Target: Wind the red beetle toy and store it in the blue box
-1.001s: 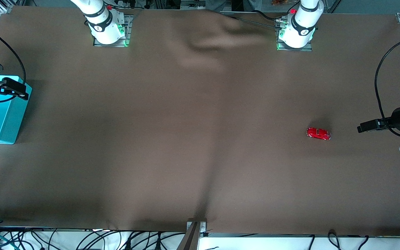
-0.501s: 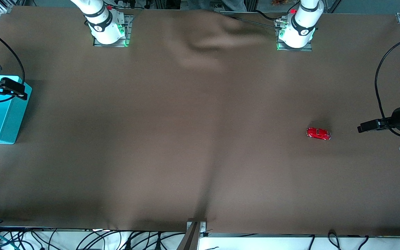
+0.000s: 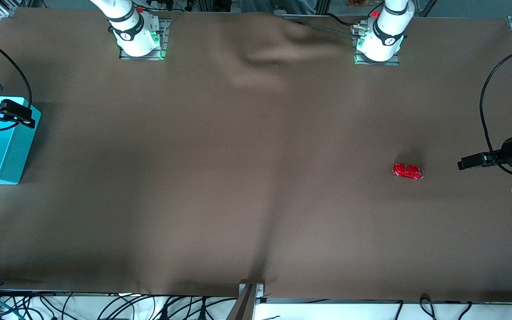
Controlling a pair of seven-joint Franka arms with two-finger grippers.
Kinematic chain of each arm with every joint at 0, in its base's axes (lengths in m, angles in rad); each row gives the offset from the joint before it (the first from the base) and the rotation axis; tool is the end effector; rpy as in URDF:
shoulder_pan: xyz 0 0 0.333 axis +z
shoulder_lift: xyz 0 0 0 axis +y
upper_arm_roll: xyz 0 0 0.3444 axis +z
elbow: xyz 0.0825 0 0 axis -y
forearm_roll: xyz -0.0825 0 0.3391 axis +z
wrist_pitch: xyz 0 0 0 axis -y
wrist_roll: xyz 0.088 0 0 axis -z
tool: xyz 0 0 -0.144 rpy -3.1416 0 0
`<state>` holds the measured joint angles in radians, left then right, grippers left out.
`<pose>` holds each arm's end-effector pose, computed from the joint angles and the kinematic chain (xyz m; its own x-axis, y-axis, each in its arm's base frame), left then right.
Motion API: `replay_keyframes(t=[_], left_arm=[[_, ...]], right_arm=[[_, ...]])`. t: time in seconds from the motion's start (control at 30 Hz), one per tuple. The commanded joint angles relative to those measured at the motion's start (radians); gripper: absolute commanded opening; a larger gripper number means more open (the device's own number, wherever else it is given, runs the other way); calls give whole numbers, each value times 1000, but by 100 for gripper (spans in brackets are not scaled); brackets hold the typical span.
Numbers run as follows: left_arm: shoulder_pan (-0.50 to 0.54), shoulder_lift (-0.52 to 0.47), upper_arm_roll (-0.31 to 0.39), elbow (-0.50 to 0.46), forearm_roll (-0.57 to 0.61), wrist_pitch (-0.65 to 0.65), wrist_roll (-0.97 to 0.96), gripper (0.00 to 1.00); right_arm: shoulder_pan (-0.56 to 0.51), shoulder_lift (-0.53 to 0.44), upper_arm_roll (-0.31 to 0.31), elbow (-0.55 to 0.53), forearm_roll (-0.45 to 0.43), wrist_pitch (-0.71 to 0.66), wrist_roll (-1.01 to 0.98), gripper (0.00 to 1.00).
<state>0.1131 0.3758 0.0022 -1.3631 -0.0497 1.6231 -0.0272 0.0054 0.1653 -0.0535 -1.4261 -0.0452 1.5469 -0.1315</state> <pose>0.6188 0.0645 0.4946 0.9827 0.1437 -0.1169 0.1498 -0.9877 0.0450 0.5594 -0.0309 0.5872 0.9953 0.0824 -0.0509 0.0849 -0.9952 0.0477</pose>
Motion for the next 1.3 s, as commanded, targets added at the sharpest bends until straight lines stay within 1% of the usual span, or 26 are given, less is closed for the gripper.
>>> replay_keyframes(t=[0.0, 0.2, 1.27], left_arm=[[-3, -15, 9, -19, -13, 9, 4, 100], [-4, -15, 9, -19, -13, 9, 4, 100], [-6, -14, 9, -19, -18, 9, 4, 100]], right_arm=[[-8, 8, -2, 22, 13, 1, 1, 100], [-25, 8, -9, 22, 33, 7, -11, 100], [-39, 8, -8, 22, 31, 9, -17, 100]])
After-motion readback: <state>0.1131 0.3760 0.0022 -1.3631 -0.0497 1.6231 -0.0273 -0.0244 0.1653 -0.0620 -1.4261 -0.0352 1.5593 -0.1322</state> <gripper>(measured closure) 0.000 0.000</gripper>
